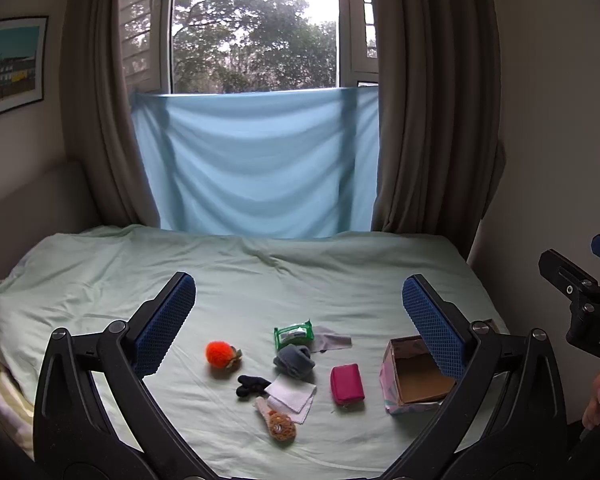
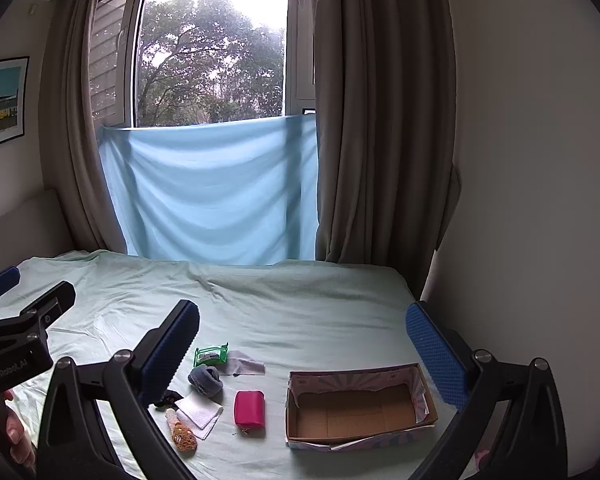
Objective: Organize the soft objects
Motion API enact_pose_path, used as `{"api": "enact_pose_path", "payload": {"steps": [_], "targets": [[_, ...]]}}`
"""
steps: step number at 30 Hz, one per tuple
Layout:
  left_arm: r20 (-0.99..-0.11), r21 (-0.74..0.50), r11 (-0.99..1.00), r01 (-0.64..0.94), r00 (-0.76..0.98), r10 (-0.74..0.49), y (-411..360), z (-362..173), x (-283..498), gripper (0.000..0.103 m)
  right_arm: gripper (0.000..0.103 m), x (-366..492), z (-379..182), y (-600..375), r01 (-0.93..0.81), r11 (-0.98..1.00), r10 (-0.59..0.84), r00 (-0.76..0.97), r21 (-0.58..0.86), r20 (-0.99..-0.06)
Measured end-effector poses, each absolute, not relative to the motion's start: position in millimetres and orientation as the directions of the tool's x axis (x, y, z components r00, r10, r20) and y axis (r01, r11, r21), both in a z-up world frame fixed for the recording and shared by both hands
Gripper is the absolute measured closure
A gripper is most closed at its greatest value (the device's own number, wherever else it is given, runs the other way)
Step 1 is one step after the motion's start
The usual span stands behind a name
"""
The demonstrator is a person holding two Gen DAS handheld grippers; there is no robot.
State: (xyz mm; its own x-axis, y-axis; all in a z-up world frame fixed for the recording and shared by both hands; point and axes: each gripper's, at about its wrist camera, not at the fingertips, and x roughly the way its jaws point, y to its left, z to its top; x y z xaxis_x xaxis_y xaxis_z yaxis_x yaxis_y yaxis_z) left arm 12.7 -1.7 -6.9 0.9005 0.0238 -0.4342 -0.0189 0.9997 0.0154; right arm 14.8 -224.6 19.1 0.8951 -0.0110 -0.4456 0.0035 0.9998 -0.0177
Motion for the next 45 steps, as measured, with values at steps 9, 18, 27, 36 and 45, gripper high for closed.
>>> {"api": "enact_pose_path", "payload": {"steps": [9,18,27,36,45], "targets": [[-0.454,0.02,1.0,-0.015,0.891,0.022,-4.5,-10.3,22.6,0.0,0.0,23.5,14.3,-230.8,-0.008,1.0,0.006,0.896,-0.003,-0.445],[-0.457,0.016,1.0,-0.015,0.889,0.021,-5.9,-11.9,29.1,0.0,0.0,21.8,11.7,-229.6,-0.01,1.0,0.005,0.902,-0.009,-0.431],[-0.457,0.017,1.0,-0.009,0.889,0.016,-12.0,-12.2,32.1,0.0,0.0,26.4,15.0,-237.1,-0.015,1.0,0.011,0.909,-0.007,-0.416],[-0.463,0.016,1.0,-0.011,0.886,0.017,-11.7,-10.9,35.1,0.0,0.0,29.5,12.7,-234.9,-0.024,1.0,0.019,0.911,-0.007,-0.413],[-0.47,0.013,1.0,-0.015,0.883,0.02,-8.7,-11.8,36.9,0.0,0.0,31.4,12.3,-233.1,-0.038,0.999,0.037,0.908,0.005,-0.418]]}}
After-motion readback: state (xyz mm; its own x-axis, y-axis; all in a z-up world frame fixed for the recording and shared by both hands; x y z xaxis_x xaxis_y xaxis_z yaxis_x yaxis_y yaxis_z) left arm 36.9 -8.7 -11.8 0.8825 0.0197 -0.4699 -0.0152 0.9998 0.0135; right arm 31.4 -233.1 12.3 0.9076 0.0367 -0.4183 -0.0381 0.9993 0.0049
